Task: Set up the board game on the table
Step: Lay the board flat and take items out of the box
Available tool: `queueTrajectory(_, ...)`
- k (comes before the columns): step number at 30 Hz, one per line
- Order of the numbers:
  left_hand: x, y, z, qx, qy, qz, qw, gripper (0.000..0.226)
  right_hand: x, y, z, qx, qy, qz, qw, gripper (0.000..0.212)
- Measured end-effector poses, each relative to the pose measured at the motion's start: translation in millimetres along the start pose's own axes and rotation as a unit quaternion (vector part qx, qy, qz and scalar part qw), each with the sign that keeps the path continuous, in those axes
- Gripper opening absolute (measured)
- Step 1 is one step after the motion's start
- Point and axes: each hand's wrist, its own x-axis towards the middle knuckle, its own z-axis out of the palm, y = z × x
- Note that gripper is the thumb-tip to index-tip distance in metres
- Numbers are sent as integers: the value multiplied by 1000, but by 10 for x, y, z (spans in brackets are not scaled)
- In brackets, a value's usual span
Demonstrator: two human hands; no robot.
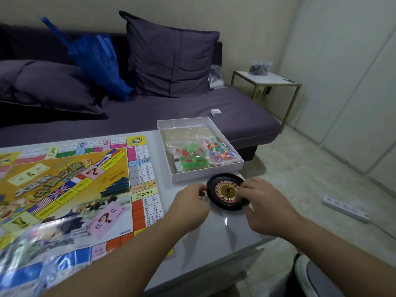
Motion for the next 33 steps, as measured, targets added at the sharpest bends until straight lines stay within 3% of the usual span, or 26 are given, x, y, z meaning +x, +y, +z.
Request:
queueTrajectory(5,31,25,-64,-37,49,-10,998,44,575,-180,-173,81,33,110,990,10)
queueTrajectory(10,57,45,-117,-67,77,-15,995,40,1167,-284,-46,91,-14,144,985,37)
queueTrajectory(14,68,-47,-218,-78,73,-7,994,35,1316,-273,5,55,-27,171,983,13)
queueTrajectory(17,76,-105,-279,-86,79,-2,993,33,1328,-258,7,50,-7,175,983,14)
queueTrajectory(21,56,-133,-341,-106,81,-1,991,33,1342,-322,-130,82,83,185,976,14)
queueTrajectory(23,37,-111,-403,-118,96,12,988,32,1347,-359,-326,82,131,168,974,7)
queueTrajectory(26,20,-8,-580,-129,143,57,980,33,1364,-433,-682,17,249,85,965,14)
queueTrajectory(28,31,93,-755,-118,179,96,972,53,1406,-529,-914,-15,296,27,955,23)
queueTrajectory(31,22,259,-1056,-84,177,111,974,82,1507,-763,-1123,50,277,-51,958,21)
queueTrajectory(33,5,286,-1205,-105,102,89,985,71,1558,-942,-1126,133,250,-85,955,14)
